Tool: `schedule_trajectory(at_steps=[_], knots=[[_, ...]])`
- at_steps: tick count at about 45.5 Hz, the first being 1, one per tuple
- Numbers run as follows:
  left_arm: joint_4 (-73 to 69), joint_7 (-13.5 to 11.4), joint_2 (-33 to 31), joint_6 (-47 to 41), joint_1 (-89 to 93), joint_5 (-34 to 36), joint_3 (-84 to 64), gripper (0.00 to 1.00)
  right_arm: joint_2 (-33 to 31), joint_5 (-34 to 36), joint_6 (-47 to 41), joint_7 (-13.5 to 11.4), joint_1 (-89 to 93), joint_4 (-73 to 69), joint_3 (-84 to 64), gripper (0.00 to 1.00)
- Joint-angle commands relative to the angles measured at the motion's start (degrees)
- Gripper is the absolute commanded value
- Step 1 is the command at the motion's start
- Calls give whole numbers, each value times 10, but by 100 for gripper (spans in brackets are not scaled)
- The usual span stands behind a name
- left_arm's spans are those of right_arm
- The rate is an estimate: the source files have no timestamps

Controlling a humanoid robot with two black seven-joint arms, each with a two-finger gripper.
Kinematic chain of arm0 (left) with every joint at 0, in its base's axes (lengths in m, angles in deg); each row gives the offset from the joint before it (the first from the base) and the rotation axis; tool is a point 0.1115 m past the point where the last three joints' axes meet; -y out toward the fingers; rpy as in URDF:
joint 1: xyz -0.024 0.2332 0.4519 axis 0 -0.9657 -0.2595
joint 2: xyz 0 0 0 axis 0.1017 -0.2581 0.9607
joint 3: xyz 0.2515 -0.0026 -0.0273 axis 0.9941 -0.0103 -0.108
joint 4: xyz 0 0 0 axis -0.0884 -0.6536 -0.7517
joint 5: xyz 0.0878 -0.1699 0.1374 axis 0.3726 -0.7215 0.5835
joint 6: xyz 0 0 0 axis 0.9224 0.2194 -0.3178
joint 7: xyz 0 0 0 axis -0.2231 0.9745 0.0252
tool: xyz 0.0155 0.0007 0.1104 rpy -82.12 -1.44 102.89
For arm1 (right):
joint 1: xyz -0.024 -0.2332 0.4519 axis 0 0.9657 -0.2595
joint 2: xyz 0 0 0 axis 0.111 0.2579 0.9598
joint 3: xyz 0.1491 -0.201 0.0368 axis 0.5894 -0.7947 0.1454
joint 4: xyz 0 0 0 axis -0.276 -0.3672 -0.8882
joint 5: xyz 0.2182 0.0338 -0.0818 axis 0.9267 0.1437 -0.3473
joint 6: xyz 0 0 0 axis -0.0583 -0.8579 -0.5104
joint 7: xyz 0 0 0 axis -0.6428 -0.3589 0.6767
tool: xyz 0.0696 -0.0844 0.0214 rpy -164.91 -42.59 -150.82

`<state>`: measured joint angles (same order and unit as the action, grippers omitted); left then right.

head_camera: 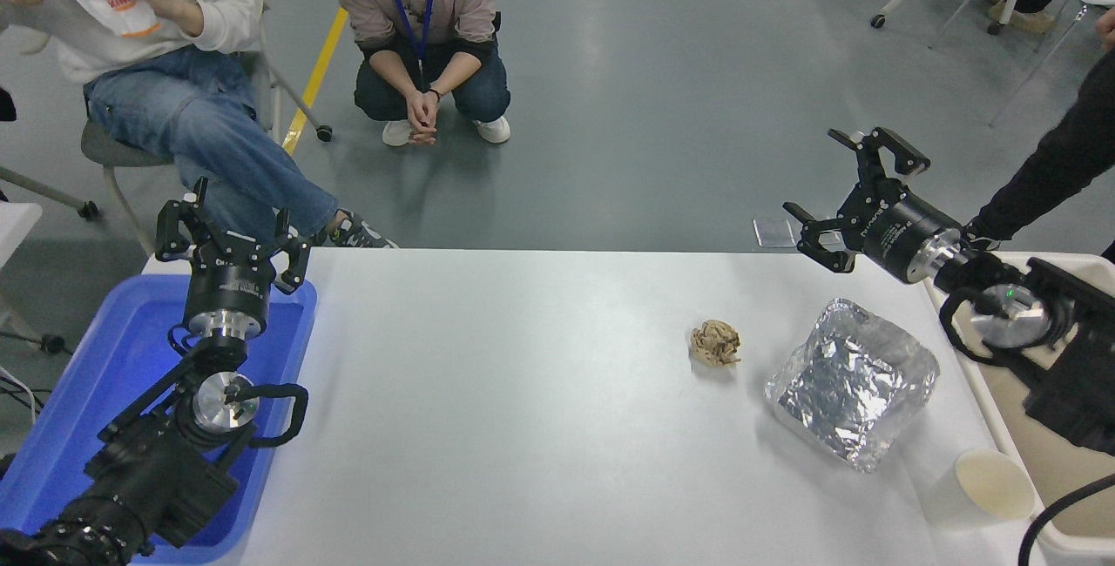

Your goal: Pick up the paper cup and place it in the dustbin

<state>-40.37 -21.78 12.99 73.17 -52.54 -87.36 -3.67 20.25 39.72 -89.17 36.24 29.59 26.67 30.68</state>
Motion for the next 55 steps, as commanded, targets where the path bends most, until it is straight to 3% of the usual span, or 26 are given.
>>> schedule_trajectory(at_steps=[1, 18, 35, 47, 55], knots=[[0, 0, 0, 0, 0, 0, 0, 99, -59, -32, -3, -1, -164, -51, -245, 100], [0, 0, 0, 0, 0, 1, 0, 99, -26, -216, -7, -2, -367, -138, -410, 100], [0, 1, 0, 0, 0, 1, 0, 99, 70, -233, -8, -1, -520, -237, -635, 100], [0, 0, 0, 0, 0, 1, 0, 99, 105, -222, -12, -1, -635, -353, -696, 100], [0, 0, 0, 0, 0, 1, 0, 99, 176, -218, -13, 1, -666, -353, -777, 100]])
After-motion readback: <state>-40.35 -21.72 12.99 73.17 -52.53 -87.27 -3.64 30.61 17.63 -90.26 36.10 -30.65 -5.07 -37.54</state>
